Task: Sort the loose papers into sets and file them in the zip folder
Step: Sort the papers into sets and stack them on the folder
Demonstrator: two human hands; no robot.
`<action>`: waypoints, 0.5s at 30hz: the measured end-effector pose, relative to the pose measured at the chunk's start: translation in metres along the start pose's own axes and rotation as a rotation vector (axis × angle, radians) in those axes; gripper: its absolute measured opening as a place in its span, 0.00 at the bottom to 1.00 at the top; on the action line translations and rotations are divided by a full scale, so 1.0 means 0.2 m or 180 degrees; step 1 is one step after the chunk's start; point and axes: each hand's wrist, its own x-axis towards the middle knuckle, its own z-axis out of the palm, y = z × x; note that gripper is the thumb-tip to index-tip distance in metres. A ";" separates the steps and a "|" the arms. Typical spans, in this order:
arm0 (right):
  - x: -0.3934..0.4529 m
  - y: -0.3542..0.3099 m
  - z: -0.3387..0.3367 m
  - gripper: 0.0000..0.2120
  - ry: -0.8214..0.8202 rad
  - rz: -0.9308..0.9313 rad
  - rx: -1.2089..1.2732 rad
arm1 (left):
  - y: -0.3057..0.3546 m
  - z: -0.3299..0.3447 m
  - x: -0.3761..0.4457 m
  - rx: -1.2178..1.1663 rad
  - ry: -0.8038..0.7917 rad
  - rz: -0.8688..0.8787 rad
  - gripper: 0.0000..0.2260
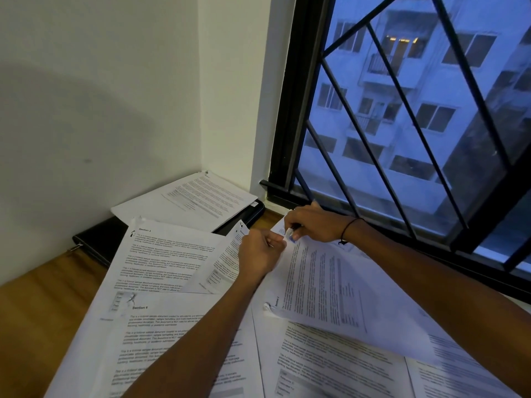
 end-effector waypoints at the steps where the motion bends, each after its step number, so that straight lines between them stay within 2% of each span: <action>1: 0.00 0.00 0.01 0.12 0.0059 0.0014 -0.0020 | 0.00 0.00 0.00 0.0025 -0.0011 0.0002 0.01; 5: 0.02 0.00 0.04 0.12 0.0311 0.0030 -0.0133 | 0.00 0.00 0.00 0.0060 -0.0018 0.0085 0.01; 8: 0.02 -0.01 0.04 0.13 0.0230 0.0108 0.0049 | 0.01 -0.01 0.00 0.0036 -0.0011 0.0028 0.02; 12: -0.03 0.01 0.00 0.06 0.0061 0.0293 0.0415 | 0.01 -0.02 0.00 0.0114 -0.0055 0.0065 0.02; 15: -0.09 0.08 -0.03 0.16 0.0105 0.0453 0.0812 | 0.01 -0.02 0.00 0.0050 -0.0134 0.0079 0.02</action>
